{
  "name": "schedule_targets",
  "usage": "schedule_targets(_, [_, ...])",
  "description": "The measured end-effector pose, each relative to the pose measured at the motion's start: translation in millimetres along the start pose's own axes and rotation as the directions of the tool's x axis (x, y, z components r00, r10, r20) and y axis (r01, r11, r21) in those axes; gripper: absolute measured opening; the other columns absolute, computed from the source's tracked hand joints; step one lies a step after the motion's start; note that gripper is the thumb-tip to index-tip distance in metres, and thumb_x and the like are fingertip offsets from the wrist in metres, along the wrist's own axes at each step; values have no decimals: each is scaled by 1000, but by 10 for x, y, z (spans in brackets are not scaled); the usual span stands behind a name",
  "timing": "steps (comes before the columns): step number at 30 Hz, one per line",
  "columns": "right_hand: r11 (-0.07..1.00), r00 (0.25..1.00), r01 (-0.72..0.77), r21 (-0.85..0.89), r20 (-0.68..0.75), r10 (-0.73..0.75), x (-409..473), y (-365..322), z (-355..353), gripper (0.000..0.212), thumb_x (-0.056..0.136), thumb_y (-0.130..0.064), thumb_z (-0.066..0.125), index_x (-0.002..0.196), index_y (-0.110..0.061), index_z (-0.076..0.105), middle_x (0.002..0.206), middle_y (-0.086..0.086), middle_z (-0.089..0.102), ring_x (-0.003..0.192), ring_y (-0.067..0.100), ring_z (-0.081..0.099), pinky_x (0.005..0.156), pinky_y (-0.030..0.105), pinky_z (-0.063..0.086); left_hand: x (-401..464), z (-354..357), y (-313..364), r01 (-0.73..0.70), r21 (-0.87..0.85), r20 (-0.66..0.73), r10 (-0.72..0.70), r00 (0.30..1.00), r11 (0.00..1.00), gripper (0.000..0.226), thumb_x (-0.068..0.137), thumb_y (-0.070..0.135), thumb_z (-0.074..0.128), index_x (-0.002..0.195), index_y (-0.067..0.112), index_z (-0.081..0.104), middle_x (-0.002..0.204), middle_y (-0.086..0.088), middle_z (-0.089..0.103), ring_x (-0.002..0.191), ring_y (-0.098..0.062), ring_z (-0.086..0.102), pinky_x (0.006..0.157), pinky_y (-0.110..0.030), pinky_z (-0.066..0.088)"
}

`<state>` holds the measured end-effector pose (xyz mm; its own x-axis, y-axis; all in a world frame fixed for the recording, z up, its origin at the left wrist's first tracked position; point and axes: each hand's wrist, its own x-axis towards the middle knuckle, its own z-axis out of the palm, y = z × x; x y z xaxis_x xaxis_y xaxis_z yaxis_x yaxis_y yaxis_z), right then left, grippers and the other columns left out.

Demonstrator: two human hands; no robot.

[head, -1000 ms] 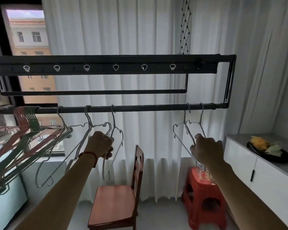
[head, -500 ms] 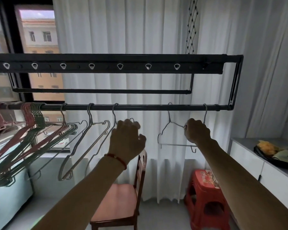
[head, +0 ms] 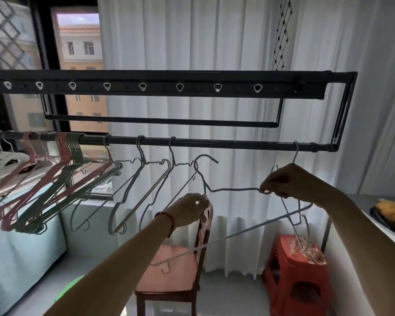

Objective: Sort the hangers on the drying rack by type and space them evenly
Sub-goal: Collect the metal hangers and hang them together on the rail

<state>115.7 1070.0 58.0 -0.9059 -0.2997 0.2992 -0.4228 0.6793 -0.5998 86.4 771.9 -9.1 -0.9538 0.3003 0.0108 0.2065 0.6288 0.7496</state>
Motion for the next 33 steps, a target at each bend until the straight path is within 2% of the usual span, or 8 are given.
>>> schedule_targets(4, [996,992,-21,-81,-123,11,101,109,29,8,86,-32,73,81,-30,79,58,-1,67,53,14,56,57,27,40,-94,-313,38,-96,-139,8,98,995,986,22,103,25,46,89,11,56,64,2,39,45,-10,30,43,-21,29])
schedule_targets(9, [982,968,-43,-187,-250,-5,159,142,239,38,90,-31,70,128,-30,61,119,-13,60,105,4,56,94,28,44,-13,-906,290,-68,42,-128,73,989,997,21,103,22,48,94,16,65,68,0,44,40,-8,25,39,-17,23])
schedule_targets(16, [981,885,-131,-142,-463,51,112,344,336,33,90,-22,67,122,-29,65,129,0,58,116,18,55,102,38,43,298,-934,606,96,-104,-175,-113,978,990,32,98,1,29,95,3,61,65,-8,40,43,-12,26,43,-16,23])
schedule_targets(19, [900,790,-374,-223,-585,184,33,442,350,42,87,-23,66,129,-17,58,136,13,50,128,35,44,103,47,41,452,-796,641,103,-201,-186,-142,972,974,25,94,-3,31,94,2,55,65,-8,38,42,-13,27,43,-15,22])
schedule_targets(22, [650,690,-705,-284,-488,535,-107,577,397,67,92,-33,58,145,-5,31,142,23,40,131,43,40,103,51,41,549,-592,693,126,-207,-163,-161,973,970,32,99,-7,30,73,7,42,66,-2,33,25,-5,38,29,-14,25])
schedule_targets(26, [608,691,-718,-339,-454,563,-251,725,550,52,97,-18,46,143,0,30,126,20,57,115,40,58,88,39,47,635,-391,624,132,-376,-88,-177,980,917,30,99,-13,34,73,-2,43,70,-10,39,41,-4,55,37,-9,40])
schedule_targets(30, [667,751,-638,-385,-505,427,-254,714,642,37,98,-14,42,132,0,38,110,20,63,100,40,64,75,39,48,700,-305,491,104,-624,-103,-213,972,775,21,98,-10,33,111,-6,48,81,-21,51,61,-27,56,47,-41,59])
schedule_targets(33, [715,778,-594,-368,-488,395,-212,644,740,32,99,-15,40,127,-2,43,108,20,64,101,41,63,80,40,49,658,-272,488,93,-498,-139,-185,973,862,20,100,1,40,116,-7,49,88,-23,57,68,-33,65,67,-53,61])
